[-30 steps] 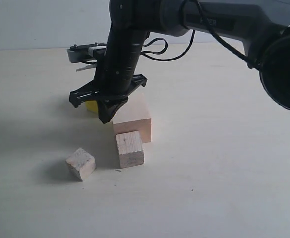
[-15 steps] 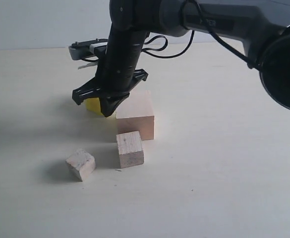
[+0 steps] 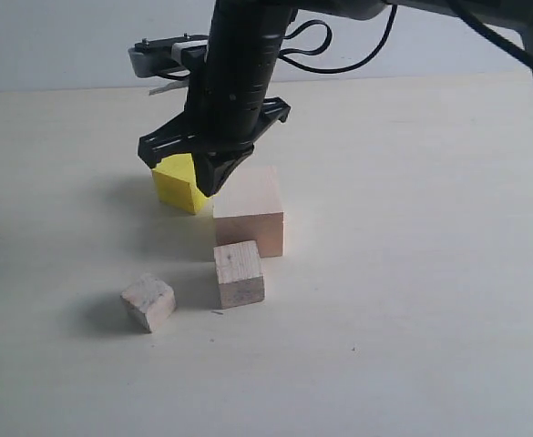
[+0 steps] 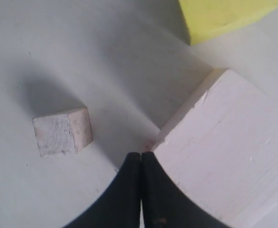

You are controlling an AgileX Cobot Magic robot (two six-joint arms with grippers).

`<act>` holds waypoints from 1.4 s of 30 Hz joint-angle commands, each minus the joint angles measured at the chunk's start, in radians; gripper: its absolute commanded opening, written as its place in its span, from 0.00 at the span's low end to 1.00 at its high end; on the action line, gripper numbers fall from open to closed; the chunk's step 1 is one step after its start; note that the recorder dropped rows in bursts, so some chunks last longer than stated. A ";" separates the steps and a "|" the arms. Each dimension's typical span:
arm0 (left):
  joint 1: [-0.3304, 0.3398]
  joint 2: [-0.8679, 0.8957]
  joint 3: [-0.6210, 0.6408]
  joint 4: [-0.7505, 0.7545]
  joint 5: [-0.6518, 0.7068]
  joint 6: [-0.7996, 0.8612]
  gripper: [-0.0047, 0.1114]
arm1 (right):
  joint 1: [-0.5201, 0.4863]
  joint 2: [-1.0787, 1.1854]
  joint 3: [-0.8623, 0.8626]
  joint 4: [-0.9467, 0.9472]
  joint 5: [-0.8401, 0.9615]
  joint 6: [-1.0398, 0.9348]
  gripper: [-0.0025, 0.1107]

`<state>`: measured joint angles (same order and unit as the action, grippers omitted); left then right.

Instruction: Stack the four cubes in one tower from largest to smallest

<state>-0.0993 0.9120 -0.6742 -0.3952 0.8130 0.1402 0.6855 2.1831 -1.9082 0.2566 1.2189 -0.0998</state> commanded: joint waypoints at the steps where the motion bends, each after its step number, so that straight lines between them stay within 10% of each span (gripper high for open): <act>1: -0.005 0.003 0.000 -0.008 0.000 0.009 0.04 | -0.002 -0.031 0.061 -0.032 0.002 0.025 0.02; 42: -0.005 0.003 0.000 -0.008 -0.008 0.009 0.04 | -0.002 -0.024 0.256 -0.133 -0.208 0.126 0.02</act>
<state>-0.0993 0.9120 -0.6742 -0.3952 0.8149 0.1456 0.6855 2.1643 -1.6538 0.1323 1.0389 0.0270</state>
